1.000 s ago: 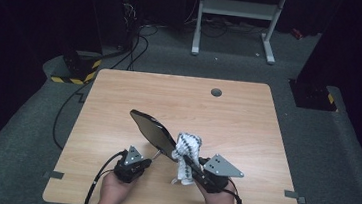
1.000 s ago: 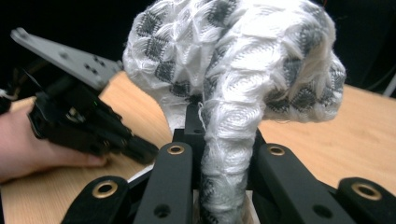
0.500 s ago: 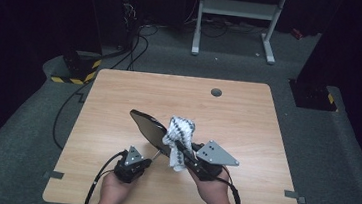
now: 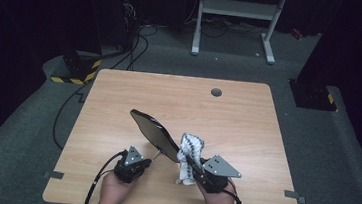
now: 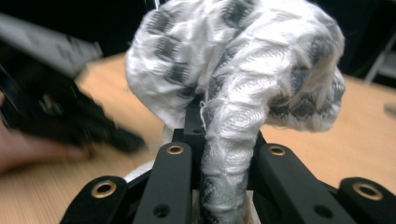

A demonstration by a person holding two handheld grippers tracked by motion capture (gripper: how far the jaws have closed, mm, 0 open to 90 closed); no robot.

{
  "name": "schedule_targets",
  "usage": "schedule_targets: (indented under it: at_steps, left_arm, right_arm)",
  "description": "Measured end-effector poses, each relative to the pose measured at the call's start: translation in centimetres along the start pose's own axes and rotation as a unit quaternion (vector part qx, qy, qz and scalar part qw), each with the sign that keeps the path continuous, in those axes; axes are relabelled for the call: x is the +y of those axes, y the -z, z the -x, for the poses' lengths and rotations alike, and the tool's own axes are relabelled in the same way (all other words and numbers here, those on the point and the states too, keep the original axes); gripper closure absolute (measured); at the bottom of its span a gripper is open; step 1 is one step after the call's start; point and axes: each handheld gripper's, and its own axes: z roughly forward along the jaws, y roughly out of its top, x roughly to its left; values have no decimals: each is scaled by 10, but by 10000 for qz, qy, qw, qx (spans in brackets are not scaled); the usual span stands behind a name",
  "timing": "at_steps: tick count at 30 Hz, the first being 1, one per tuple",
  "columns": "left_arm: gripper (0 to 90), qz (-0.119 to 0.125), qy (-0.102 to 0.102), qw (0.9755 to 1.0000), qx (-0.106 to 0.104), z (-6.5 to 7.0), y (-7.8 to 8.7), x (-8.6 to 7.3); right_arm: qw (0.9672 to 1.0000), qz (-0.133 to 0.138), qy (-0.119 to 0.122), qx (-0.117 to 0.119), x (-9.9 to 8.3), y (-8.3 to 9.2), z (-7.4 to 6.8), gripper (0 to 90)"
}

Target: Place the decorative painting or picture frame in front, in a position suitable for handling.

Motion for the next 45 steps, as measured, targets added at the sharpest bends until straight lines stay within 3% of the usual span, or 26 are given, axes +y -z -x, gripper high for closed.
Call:
schedule_targets:
  at_steps: [4, 6, 10, 14, 17, 23, 29, 40, 45]
  left_arm:
    - [885, -11, -25, 10000, 7, 0, 0, 0]
    - [885, -11, -32, 10000, 11, 0, 0, 0]
    - [885, -9, -20, 10000, 9, 0, 0, 0]
    - [884, -10, -33, 10000, 14, 0, 0, 0]
    - [885, -11, -34, 10000, 14, 0, 0, 0]
    - [885, -8, -18, 10000, 8, 0, 0, 0]
    - [884, 6, 7, 10000, 13, 0, 0, 0]
    - [884, 8, 8, 10000, 15, 0, 0, 0]
    - [885, -11, -27, 10000, 21, 0, 0, 0]
  right_arm:
    - [9989, -448, -69, -74, -22, -10, 2, 802]
    - [9988, -474, -113, -89, -24, -11, 3, 801]
    - [9997, -165, -157, -82, -16, 1, 3, 799]
    - [9998, 203, -22, -6, -5, 16, -4, 797]
    - [9997, 244, 74, 67, -1, 18, -10, 796]
    - [9998, -167, 66, 105, -14, 4, -12, 794]
    - [9976, -684, 48, 132, -27, -16, -9, 794]
    - [9878, -1548, 47, 180, -37, -54, 1, 793]
    - [9853, -1696, 18, 192, -41, -63, 1, 792]
